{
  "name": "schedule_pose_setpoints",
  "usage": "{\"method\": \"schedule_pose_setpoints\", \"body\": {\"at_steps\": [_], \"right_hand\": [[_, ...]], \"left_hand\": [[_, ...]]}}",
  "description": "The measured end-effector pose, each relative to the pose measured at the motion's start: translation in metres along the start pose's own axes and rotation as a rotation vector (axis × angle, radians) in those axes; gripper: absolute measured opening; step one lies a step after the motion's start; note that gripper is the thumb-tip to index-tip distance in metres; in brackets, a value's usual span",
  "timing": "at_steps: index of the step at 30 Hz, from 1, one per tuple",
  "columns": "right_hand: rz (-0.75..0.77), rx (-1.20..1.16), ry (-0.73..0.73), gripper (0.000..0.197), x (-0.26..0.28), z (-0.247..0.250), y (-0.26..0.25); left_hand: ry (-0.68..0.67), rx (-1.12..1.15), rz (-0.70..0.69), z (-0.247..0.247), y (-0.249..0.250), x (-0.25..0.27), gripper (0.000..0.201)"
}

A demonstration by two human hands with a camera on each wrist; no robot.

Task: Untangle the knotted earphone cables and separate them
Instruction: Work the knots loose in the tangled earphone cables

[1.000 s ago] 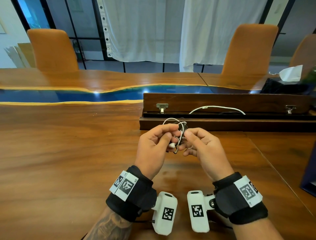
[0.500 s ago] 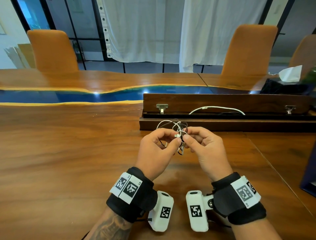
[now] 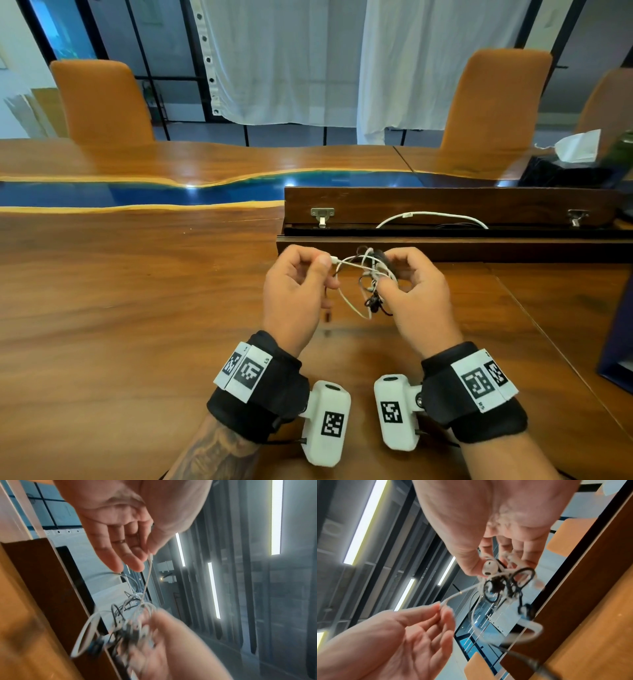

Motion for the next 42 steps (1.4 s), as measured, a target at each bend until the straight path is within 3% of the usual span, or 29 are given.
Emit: {"method": "schedule_pose_setpoints", "body": {"at_steps": [10,15,22,27,30,35,39,42], "right_hand": [[-0.207,-0.025,-0.019,0.024,-0.010,0.012,0.009],[-0.258,-0.080,-0.010,0.017,-0.009,0.009,0.008],[-0.271,-0.155,-0.086,0.014,0.001,-0.002,-0.002],[-0.374,-0.433,-0.137,0.017,0.004,-0.004,-0.011],[-0.334,-0.503,-0.203,0.024,0.004,-0.003,-0.014],[-0.250,-0.456,-0.203,0.045,0.005,-0.007,-0.012],[-0.050,-0.234,-0.261,0.033,0.011,-0.013,-0.012],[0.010,-0.167,-0.263,0.036,0.012,-0.016,-0.009]], "left_hand": [[0.198,0.139,0.021,0.019,0.002,-0.017,0.008],[0.011,-0.025,0.154,0.010,-0.005,-0.014,0.007],[-0.201,-0.049,0.134,0.003,0.000,-0.006,0.010],[-0.372,-0.145,0.077,-0.002,-0.005,-0.003,0.034],[-0.342,-0.123,0.075,-0.001,-0.007,-0.003,0.036],[-0.195,-0.098,0.106,-0.001,-0.008,-0.004,0.013],[-0.133,0.013,0.199,0.001,-0.012,-0.005,0.016],[-0.072,0.098,0.237,0.001,-0.010,-0.006,0.014]]}}
Point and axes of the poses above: each hand's wrist, its own x-axis away from the middle knuckle, its own z-axis out of the back of the hand, y = z × x, the point moved 1 cm from there along -x, towards the middle knuckle, and after that the axes turned 8 degrees about y, right-handed, at the moved point
